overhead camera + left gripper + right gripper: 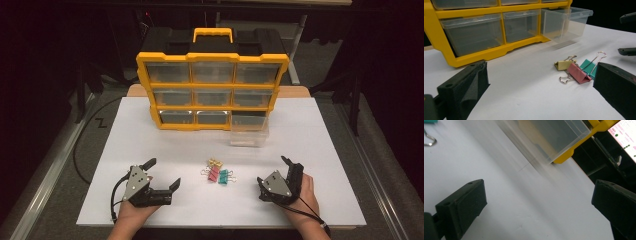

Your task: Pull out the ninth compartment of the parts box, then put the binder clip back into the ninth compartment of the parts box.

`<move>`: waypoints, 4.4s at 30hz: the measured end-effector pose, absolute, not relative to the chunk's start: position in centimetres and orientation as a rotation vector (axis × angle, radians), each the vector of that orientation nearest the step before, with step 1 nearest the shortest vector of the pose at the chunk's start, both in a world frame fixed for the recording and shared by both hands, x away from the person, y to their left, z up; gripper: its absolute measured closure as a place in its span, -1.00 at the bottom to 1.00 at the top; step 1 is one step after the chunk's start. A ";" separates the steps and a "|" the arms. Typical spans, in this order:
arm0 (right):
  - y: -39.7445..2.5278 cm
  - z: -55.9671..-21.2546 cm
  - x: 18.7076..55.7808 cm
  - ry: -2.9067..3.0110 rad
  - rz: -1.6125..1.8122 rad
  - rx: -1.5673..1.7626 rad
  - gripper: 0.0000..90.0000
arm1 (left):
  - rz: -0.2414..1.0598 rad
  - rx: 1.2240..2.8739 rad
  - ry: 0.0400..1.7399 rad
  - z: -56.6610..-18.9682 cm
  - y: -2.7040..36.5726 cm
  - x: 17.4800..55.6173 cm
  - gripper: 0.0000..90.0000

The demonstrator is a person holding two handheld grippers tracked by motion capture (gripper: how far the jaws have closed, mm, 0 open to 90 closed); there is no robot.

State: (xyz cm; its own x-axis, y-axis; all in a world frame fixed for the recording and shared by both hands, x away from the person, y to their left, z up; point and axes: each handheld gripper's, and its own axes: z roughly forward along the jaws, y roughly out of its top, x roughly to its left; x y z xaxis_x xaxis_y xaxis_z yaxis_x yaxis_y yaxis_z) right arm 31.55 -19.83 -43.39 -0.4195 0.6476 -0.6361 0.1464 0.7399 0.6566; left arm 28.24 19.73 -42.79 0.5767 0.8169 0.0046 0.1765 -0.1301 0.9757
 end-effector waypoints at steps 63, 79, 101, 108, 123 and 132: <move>-22.6 -43.2 33.5 2.145 0.995 1.120 -0.99 | 0.699 1.635 0.906 -42.7 20.2 28.1 -0.99; -21.5 -43.0 33.3 2.188 1.024 1.105 -0.99 | 0.698 1.627 0.901 -42.7 20.3 28.1 -0.99; -18.8 -42.6 33.2 2.249 1.088 1.007 -0.97 | 0.709 1.621 0.913 -42.7 20.2 28.1 -0.99; -17.5 -42.6 32.8 2.276 1.117 0.962 -0.95 | 0.709 1.622 0.908 -42.7 20.1 28.1 -0.99; -15.8 -42.5 32.3 2.324 1.157 0.926 -0.81 | 0.708 1.617 0.902 -42.6 20.2 28.0 -0.99; -15.5 -42.3 32.3 2.359 1.204 0.949 -0.63 | 0.708 1.620 0.892 -42.6 20.3 28.0 -0.99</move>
